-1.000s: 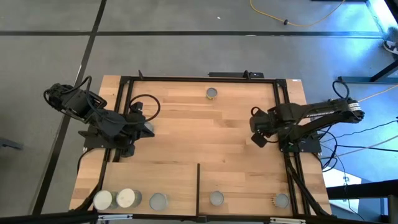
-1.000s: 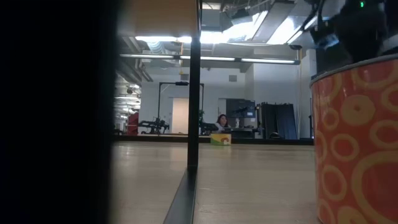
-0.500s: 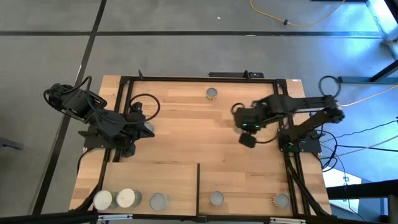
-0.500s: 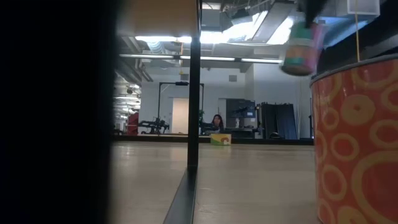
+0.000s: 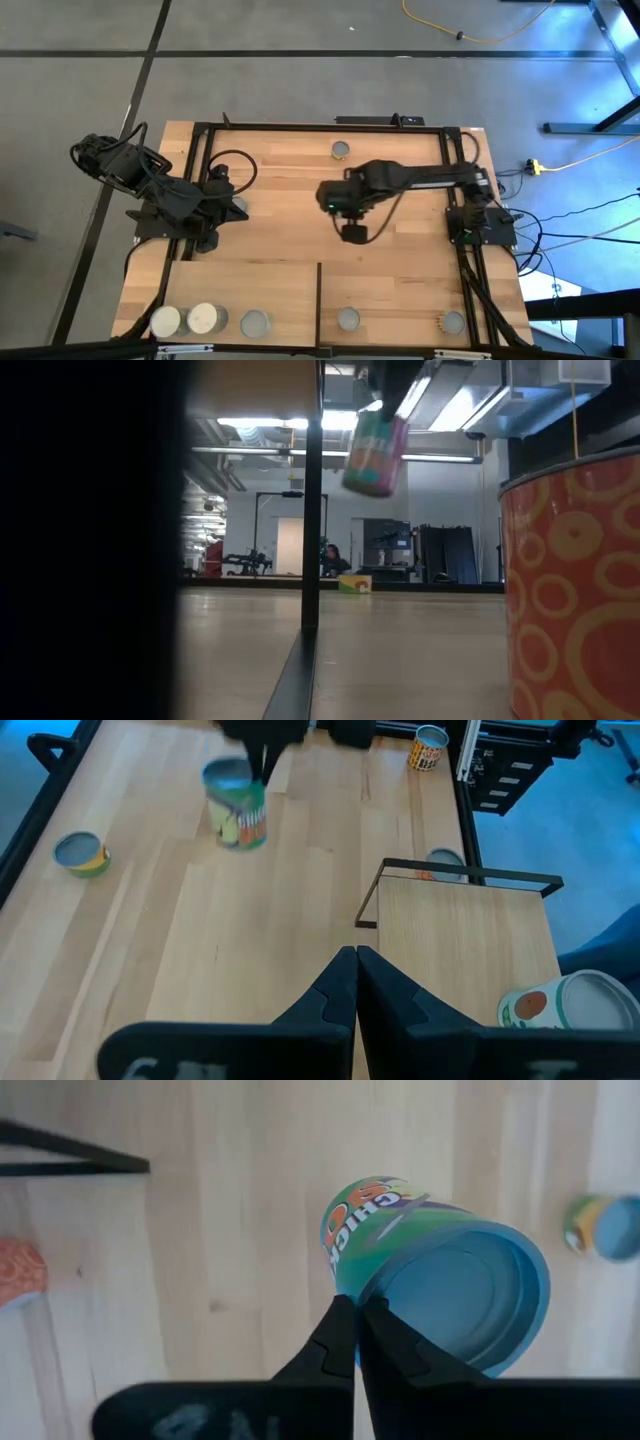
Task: Pick and place cans onto a shelf
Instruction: Put the canned chicken soup on the shelf
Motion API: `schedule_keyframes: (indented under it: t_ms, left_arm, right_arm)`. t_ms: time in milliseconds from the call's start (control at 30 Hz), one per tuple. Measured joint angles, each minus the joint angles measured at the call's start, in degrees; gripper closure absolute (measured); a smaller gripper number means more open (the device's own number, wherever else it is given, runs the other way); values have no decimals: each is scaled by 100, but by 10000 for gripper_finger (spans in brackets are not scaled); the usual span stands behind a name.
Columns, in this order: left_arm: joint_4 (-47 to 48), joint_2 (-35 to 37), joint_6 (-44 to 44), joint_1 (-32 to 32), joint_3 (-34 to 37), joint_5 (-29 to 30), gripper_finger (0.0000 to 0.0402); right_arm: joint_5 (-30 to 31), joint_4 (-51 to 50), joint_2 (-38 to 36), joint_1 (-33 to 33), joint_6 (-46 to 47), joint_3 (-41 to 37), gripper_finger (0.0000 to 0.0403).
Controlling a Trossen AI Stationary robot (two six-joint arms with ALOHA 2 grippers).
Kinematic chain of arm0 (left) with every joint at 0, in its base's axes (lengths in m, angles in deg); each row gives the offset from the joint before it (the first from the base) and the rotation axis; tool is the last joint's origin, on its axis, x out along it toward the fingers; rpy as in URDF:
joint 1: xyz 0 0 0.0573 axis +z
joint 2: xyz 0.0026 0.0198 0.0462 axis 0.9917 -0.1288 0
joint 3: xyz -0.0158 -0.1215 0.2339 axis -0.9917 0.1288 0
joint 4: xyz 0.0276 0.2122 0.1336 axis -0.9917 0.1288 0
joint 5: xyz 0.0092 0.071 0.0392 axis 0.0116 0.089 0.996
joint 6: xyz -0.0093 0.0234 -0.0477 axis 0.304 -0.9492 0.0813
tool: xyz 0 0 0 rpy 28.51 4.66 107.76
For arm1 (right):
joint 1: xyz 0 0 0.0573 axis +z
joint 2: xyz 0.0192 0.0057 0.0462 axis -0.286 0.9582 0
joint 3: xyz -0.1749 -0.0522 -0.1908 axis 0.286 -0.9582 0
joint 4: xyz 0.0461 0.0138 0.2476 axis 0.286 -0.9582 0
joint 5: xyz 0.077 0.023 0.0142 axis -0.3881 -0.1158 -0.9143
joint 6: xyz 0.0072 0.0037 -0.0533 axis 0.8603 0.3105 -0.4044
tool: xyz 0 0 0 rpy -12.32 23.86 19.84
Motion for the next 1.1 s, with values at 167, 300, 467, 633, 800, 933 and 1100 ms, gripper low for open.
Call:
schedule_keyframes:
  t_ms: [167,300,467,633,800,933,1100]
  left_arm:
    - [0,0,0,0,0,-12,401]
    - [0,0,-4,2,0,-128,401]
    - [0,-2,-6,0,0,-168,401]
    - [1,-2,-38,0,0,-173,401]
    - [2,-2,-52,-3,0,-306,401]
    - [2,-2,-54,-3,0,-326,401]
    - [2,-2,-56,-4,0,-326,401]
  right_arm:
    - [-431,623,372,-183,-269,-132,397]
    - [-496,803,728,-272,-394,-152,397]
    - [-496,894,1235,-334,-540,-155,397]
    - [-496,1003,1554,-345,-585,-157,397]
    - [-496,1015,1626,-349,-693,-157,397]
    - [-491,1031,1626,-357,-734,-157,381]
    - [-496,1044,1629,-360,-690,-157,352]
